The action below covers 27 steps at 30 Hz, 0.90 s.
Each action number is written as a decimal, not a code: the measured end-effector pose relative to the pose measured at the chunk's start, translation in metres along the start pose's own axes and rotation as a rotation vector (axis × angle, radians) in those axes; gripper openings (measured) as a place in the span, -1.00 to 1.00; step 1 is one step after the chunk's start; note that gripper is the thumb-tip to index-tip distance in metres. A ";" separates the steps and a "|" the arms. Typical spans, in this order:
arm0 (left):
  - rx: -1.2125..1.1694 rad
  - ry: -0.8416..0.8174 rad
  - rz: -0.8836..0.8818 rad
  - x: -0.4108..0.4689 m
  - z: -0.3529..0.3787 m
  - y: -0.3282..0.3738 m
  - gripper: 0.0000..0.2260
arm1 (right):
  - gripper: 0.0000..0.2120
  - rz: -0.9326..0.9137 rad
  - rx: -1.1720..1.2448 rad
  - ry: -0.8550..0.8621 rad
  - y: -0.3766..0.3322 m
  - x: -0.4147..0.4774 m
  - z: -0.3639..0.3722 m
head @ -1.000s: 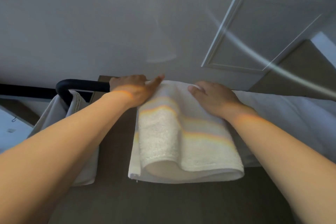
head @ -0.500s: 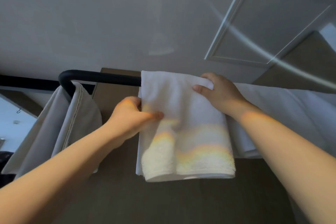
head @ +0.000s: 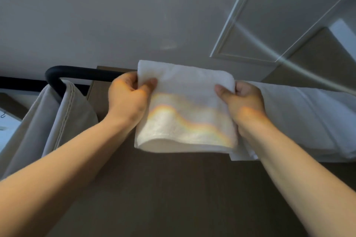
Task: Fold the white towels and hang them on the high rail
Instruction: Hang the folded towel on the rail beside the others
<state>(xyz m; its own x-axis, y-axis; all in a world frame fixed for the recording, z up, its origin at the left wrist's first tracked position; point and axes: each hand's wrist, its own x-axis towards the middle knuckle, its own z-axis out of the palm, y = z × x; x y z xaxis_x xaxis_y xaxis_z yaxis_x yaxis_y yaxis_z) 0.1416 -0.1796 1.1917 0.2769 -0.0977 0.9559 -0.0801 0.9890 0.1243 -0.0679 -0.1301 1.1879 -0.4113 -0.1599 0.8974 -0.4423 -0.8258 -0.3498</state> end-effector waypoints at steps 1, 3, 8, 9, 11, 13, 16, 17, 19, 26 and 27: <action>0.029 0.013 0.016 0.006 0.004 0.001 -0.90 | -0.71 -0.024 -0.036 0.006 -0.001 0.007 0.002; 0.138 0.010 0.043 0.013 0.010 0.001 -0.87 | -0.68 -0.048 -0.119 -0.008 0.002 0.018 0.004; 0.257 -0.006 0.038 0.020 0.008 -0.001 -0.72 | -0.61 -0.159 -0.261 0.022 0.005 0.025 0.002; 0.257 -0.008 0.027 0.019 0.007 -0.001 -0.71 | -0.62 -0.167 -0.268 0.031 0.005 0.025 0.001; 0.284 -0.002 0.001 0.015 0.004 -0.003 -0.65 | -0.61 -0.175 -0.290 0.023 0.007 0.022 0.000; 0.337 -0.005 -0.054 0.011 0.001 -0.009 -0.56 | -0.63 -0.180 -0.308 -0.005 0.011 0.017 -0.001; 0.359 -0.067 -0.230 0.005 -0.003 -0.015 -0.45 | -0.67 -0.179 -0.283 -0.027 0.016 0.012 0.000; 0.300 -0.132 -0.292 0.003 -0.005 -0.017 -0.48 | -0.67 -0.182 -0.270 -0.025 0.016 0.012 0.000; 0.098 -0.380 -0.389 -0.004 -0.011 -0.021 -0.50 | -0.67 -0.197 -0.247 -0.009 0.017 0.012 0.001; -0.084 -0.564 -0.303 -0.025 -0.023 -0.035 -0.54 | -0.62 -0.259 -0.253 0.078 0.013 0.014 0.010; -0.094 -0.559 -0.292 -0.027 -0.024 -0.036 -0.56 | -0.64 -0.265 -0.259 0.072 0.013 0.012 0.011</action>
<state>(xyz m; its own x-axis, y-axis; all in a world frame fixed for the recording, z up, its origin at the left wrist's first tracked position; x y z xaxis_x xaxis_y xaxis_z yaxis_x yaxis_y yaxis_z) 0.1594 -0.2102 1.1547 -0.2692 -0.3830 0.8837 0.0142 0.9158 0.4013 -0.0701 -0.1484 1.1974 -0.3065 0.0864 0.9480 -0.7237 -0.6680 -0.1731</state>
